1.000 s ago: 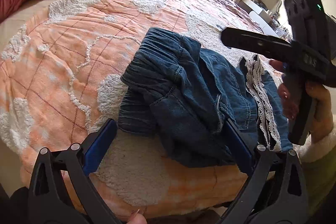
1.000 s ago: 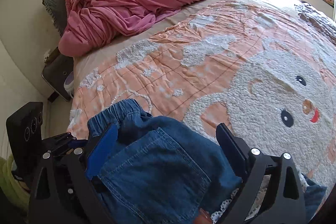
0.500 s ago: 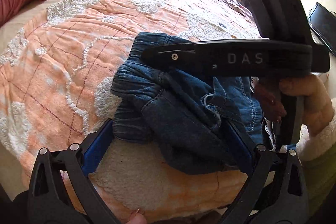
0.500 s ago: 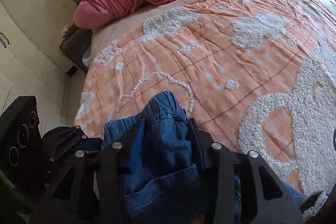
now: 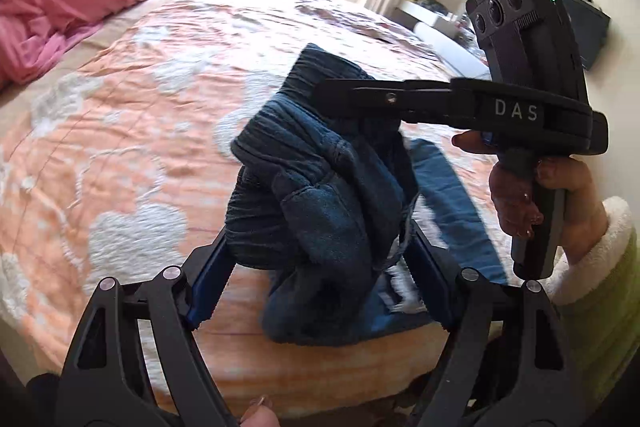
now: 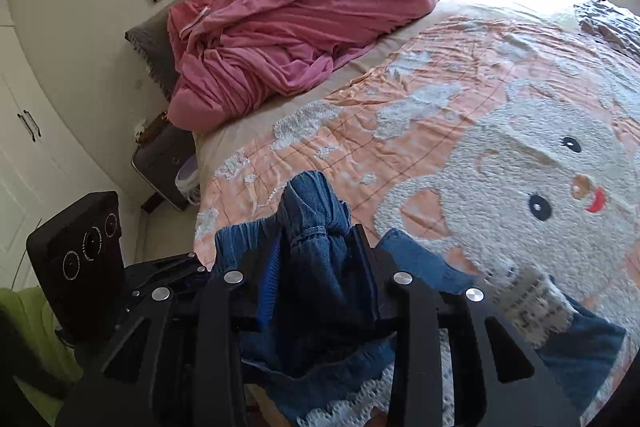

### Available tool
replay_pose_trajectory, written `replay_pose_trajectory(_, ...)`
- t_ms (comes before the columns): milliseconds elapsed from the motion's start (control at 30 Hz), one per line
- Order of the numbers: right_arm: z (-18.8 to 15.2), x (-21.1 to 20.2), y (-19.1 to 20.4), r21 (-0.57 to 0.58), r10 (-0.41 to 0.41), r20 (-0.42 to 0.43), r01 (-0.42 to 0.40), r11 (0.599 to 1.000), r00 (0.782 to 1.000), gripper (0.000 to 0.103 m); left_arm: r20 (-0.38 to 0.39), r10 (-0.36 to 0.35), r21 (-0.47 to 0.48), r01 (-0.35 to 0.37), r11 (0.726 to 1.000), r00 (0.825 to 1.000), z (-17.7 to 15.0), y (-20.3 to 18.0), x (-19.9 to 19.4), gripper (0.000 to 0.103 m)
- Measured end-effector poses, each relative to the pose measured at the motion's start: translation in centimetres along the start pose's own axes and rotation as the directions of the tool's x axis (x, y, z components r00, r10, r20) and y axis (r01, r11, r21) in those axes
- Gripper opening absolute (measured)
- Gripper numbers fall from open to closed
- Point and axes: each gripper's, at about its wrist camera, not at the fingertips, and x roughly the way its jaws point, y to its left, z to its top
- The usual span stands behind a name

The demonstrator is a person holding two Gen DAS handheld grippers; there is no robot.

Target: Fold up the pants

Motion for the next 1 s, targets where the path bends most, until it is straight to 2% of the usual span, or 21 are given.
replay_pose_trajectory(167,-2.5,-4.8,-2.4,0.048,-0.060,0.049,0.057,0.997,0.997,0.032,-0.022,-0.032,0.074,0.034,0.997,0.999,0.3,-3.7,1.4,0.073)
replay_pose_trajectory(300,-4.3,-6.9,-3.9,0.086,-0.103,0.063,0.097,0.992,0.993,0.032,-0.068,-0.028,0.120,0.036,0.992,0.997,0.2,-6.4,3.3,0.073)
replay_pose_trajectory(400,-5.2,-8.2,-4.7,0.102,-0.127,0.081,0.118,0.988,0.989,0.026,-0.092,-0.044,0.139,0.057,0.989,0.995,0.1,-8.2,4.2,0.073)
replay_pose_trajectory(467,-5.7,-9.0,-5.3,0.115,-0.131,0.094,0.120,0.986,0.987,0.026,-0.094,-0.057,0.164,0.072,0.984,0.994,0.2,-8.8,5.1,0.073)
replay_pose_trajectory(500,-6.0,-9.1,-5.6,0.119,-0.148,0.090,0.137,0.983,0.985,0.023,-0.094,-0.063,0.174,0.079,0.982,0.994,0.1,-8.9,5.3,0.073)
replay_pose_trajectory(533,-6.2,-9.2,-6.0,0.130,-0.163,0.081,0.152,0.980,0.983,0.016,-0.100,-0.072,0.178,0.089,0.980,0.992,0.1,-9.1,5.7,0.073)
replay_pose_trajectory(700,-8.1,-10.1,-8.3,0.225,-0.205,0.032,0.193,0.955,0.978,0.015,-0.138,-0.147,0.196,0.172,0.965,0.980,-0.9,-10.0,7.5,0.073)
replay_pose_trajectory(767,-8.7,-10.3,-9.1,0.262,-0.205,0.023,0.192,0.946,0.979,0.024,-0.163,-0.193,0.197,0.223,0.955,0.968,-1.5,-10.7,8.1,0.073)
replay_pose_trajectory(800,-8.9,-10.3,-9.3,0.282,-0.191,0.021,0.177,0.943,0.981,0.047,-0.164,-0.197,0.206,0.229,0.951,0.967,-1.8,-10.9,8.2,0.073)
replay_pose_trajectory(833,-9.1,-10.2,-9.4,0.294,-0.168,0.022,0.154,0.943,0.986,0.064,-0.154,-0.188,0.230,0.221,0.948,0.970,-2.1,-11.2,8.1,0.074)
replay_pose_trajectory(900,-9.3,-10.1,-9.3,0.308,-0.167,0.023,0.152,0.939,0.986,0.067,-0.143,-0.194,0.240,0.224,0.945,0.970,-2.6,-11.3,8.0,0.074)
replay_pose_trajectory(1000,-9.2,-9.7,-9.2,0.313,-0.144,0.024,0.130,0.941,0.989,0.067,-0.138,-0.236,0.203,0.261,0.944,0.962,-2.5,-10.4,7.8,0.076)
